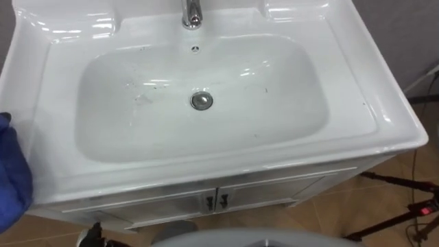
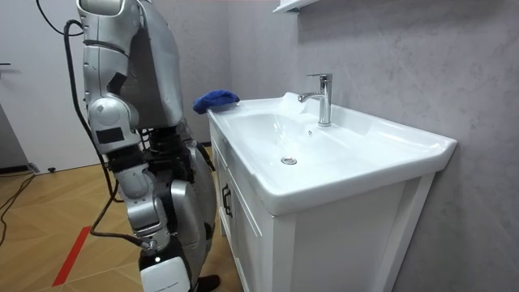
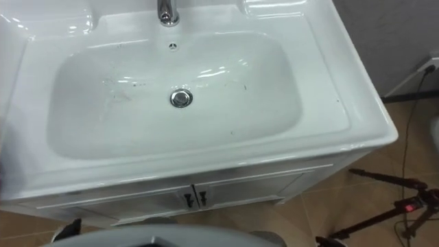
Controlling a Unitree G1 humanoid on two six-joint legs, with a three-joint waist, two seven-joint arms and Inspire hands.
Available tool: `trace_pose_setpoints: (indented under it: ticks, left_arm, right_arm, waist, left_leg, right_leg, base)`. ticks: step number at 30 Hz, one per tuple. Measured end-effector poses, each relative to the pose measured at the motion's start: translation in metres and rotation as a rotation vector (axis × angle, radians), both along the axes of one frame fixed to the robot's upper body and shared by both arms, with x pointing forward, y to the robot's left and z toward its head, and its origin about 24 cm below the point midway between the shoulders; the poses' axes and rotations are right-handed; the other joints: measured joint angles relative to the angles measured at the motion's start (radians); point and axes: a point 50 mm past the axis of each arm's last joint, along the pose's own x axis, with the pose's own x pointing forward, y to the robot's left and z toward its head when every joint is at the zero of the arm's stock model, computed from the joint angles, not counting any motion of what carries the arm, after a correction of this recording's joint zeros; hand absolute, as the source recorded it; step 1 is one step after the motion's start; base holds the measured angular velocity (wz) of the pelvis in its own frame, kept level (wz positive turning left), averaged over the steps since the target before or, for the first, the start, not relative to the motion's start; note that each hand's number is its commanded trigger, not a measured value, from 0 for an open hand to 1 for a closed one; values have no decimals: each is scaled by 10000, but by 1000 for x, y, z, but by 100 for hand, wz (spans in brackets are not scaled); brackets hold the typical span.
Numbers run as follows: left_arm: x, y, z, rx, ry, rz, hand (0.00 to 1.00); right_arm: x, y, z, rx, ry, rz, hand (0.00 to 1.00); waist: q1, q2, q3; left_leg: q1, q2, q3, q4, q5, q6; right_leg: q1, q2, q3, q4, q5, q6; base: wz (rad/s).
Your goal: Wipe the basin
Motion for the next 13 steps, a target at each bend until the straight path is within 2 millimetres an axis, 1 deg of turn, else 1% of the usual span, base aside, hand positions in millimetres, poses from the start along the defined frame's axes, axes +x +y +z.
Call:
trace_pose_setpoints:
  ticks: [2,7,11,13]
  left_arm:
    - [0,0,0,-62,135,-266,0]
    - [-2,-1,-1,-179,521,-787,0]
    - [-6,-3,-2,-561,738,-838,0]
    - [-5,-4,-2,-777,773,-883,0]
  right_arm:
    - [-1,-1,0,-116,184,183,0]
    - [0,-1,0,-193,269,537,0]
    - [2,-3,1,-242,238,300,0]
    - [1,-3,1,-246,334,253,0]
  waist:
    - [-53,2,7]
    - [-164,-13,-12]
    - [-162,-15,-3]
    - [-196,-21,8]
  left_leg:
    - [30,-32,13,-22,0,0]
    - [63,-30,43,-25,4,6]
    - [101,53,211,10,-13,25]
    - [70,55,210,58,-24,40]
  right_leg:
    - [-4,4,111,6,-3,5]
    - [12,1,119,15,-6,9]
    - [-1,10,286,22,-5,9]
    - [4,14,290,6,-5,10]
  base:
    - [0]
    - [0]
    - [-10]
    - [-2]
